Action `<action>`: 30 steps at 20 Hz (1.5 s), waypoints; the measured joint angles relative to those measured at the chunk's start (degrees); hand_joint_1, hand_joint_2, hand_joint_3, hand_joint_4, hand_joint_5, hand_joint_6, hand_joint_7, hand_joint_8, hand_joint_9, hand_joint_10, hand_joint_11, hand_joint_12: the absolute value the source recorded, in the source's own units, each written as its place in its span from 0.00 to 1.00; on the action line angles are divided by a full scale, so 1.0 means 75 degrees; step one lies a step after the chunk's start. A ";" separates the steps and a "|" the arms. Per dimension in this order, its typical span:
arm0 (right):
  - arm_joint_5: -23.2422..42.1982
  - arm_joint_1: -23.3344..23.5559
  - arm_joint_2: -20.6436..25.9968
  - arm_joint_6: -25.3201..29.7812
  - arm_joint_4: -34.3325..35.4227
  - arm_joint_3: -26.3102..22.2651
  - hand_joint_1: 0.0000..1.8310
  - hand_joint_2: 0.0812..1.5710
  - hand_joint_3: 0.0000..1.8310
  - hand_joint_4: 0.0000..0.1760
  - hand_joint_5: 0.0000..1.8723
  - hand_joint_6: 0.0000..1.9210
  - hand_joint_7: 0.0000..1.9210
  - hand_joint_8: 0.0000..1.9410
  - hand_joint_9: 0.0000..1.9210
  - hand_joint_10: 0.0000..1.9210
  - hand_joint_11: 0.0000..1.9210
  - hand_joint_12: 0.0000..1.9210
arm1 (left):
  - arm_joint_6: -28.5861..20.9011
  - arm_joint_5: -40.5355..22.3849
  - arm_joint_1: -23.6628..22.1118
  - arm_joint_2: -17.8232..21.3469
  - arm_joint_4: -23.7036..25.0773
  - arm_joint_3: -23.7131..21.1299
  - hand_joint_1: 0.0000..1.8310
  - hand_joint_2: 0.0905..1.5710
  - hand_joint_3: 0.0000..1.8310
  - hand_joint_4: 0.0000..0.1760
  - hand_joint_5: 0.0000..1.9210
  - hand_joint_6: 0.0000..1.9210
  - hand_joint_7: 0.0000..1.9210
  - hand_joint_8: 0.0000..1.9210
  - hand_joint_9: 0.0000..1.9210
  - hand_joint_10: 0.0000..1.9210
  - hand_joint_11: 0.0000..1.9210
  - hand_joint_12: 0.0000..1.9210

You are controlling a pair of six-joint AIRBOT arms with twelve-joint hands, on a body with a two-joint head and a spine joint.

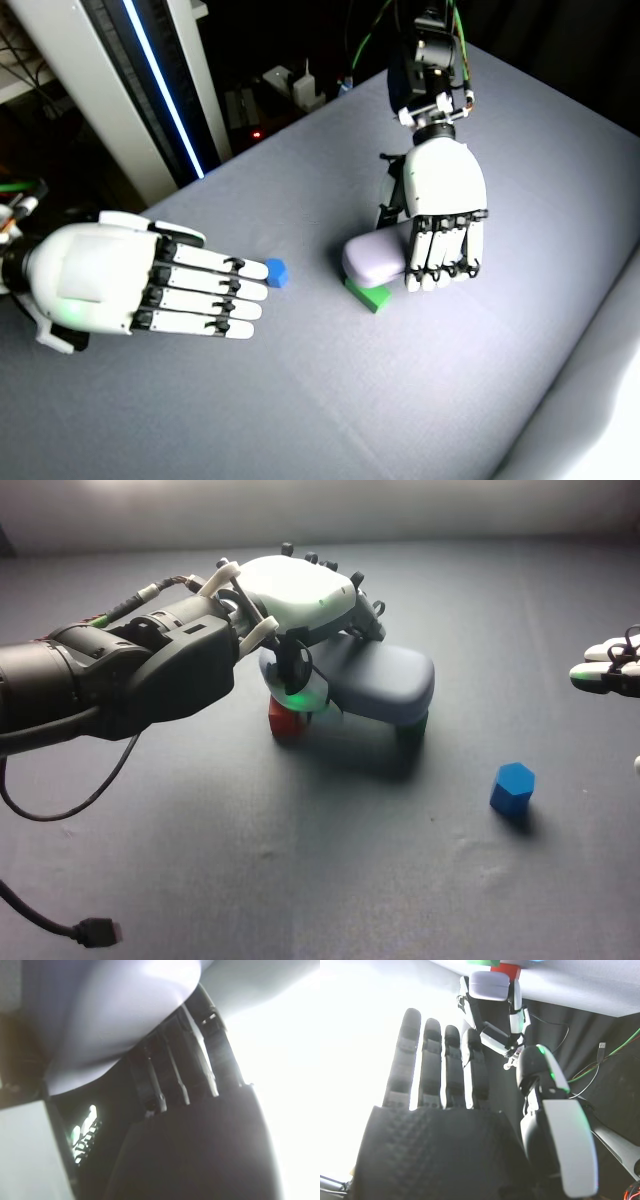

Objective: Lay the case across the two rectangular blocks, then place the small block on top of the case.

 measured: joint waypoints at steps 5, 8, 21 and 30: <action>0.0000 0.0000 0.0000 0.0000 0.0000 0.0000 0.23 0.86 0.00 0.00 0.19 0.00 0.17 0.00 0.16 0.00 0.12 0.17 | 0.0000 -0.0064 -0.0006 0.0009 -0.0009 -0.0020 0.57 0.53 0.00 0.10 0.26 0.00 0.24 0.00 0.29 0.00 0.14 0.45; 0.0000 0.0000 -0.0003 0.0003 0.0000 0.0000 0.22 0.86 0.00 0.00 0.19 0.00 0.16 0.00 0.16 0.00 0.12 0.17 | -0.0003 -0.0172 -0.0006 0.0067 -0.0020 -0.0149 0.55 0.51 0.00 0.42 0.20 0.00 0.18 0.00 0.22 0.00 0.01 0.55; 0.0006 0.0006 -0.0006 0.0029 -0.0012 -0.0009 0.32 0.82 0.00 0.00 0.19 0.00 0.15 0.00 0.16 0.00 0.04 0.37 | -0.0411 -0.4109 0.1425 0.2760 -0.0274 -0.2824 0.47 0.56 0.00 0.34 0.08 0.00 0.06 0.00 0.03 0.00 0.00 0.10; -0.0679 0.0796 -0.0154 0.0315 -0.1046 0.0195 0.28 0.80 0.00 0.00 0.19 0.00 0.17 0.00 0.17 0.00 0.00 0.48 | -0.0883 -0.7163 0.3547 0.4336 -0.0353 -0.4325 0.51 0.53 0.00 0.00 0.09 0.00 0.10 0.00 0.10 0.01 0.00 0.37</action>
